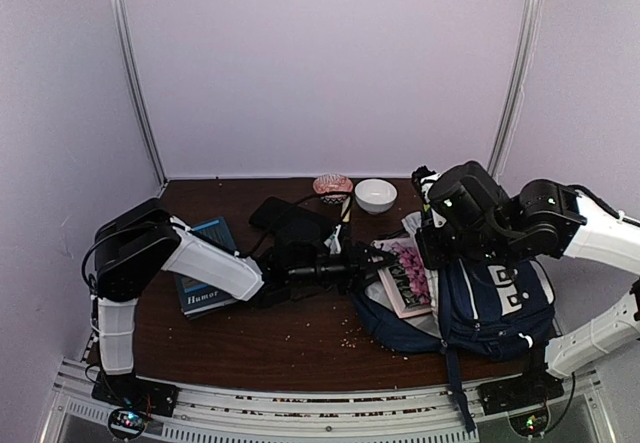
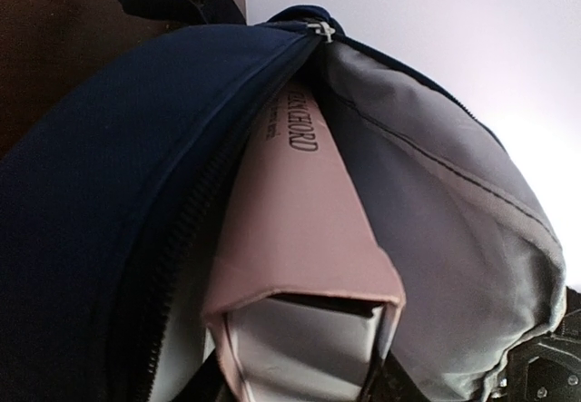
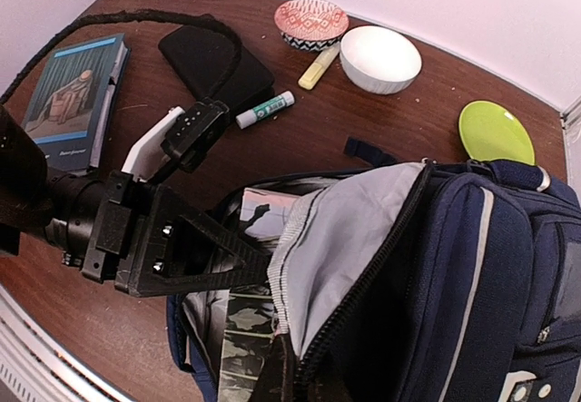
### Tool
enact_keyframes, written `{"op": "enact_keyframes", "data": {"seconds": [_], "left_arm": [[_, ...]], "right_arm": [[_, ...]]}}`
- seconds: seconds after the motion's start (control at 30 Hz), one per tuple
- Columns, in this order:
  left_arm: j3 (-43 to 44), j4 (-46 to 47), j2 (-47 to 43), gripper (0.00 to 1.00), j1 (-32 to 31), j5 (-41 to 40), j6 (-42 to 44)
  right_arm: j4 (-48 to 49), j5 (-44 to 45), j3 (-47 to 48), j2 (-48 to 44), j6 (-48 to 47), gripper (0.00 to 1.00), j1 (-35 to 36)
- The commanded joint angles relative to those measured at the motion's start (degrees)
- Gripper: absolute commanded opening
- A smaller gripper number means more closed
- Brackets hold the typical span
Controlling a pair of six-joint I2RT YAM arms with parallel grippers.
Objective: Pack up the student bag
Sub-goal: Place the book in the student bag.
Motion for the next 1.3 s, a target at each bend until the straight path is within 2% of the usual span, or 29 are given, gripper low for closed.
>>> {"op": "enact_keyframes", "data": {"seconds": [0.0, 0.23, 0.4, 0.53, 0.73, 0.87, 1.0, 1.1, 1.27], "left_arm": [[-1.55, 17.51, -0.88, 0.48, 0.46, 0.33, -1.18], [-11.37, 13.84, -10.52, 0.47, 0.49, 0.29, 5.09], [-21.74, 16.53, -15.58, 0.47, 0.47, -3.74, 5.07], [-25.62, 20.75, -17.5, 0.47, 0.4, -6.4, 5.43], [-22.36, 19.55, -13.81, 0.46, 0.14, -5.11, 6.48], [-19.83, 22.78, -9.55, 0.46, 0.2, -4.25, 4.84], [-17.84, 22.65, -6.66, 0.48, 0.2, -2.44, 4.75], [-14.76, 23.94, -3.52, 0.48, 0.55, 0.43, 4.49], [-6.98, 26.25, 2.0, 0.48, 0.49, 6.09, 2.95]], "right_arm": [[6.79, -14.92, 5.58, 0.28, -3.16, 0.0, -0.99], [4.09, -27.8, 14.37, 8.28, -8.77, 0.0, -1.15], [9.79, -36.54, 18.17, 11.49, -8.62, 0.0, -1.18], [15.36, -45.34, 20.13, 15.49, -7.75, 0.0, -1.21], [20.82, -54.6, 23.11, 20.53, -4.21, 0.0, -1.03], [18.6, -51.84, 24.96, 21.85, -4.77, 0.0, -0.83], [18.42, -50.38, 20.83, 20.2, -4.72, 0.0, -0.77], [23.07, -52.92, 15.51, 17.73, -2.35, 0.0, -0.71], [22.61, -58.44, 17.28, 18.04, -2.58, 0.0, -0.77]]}}
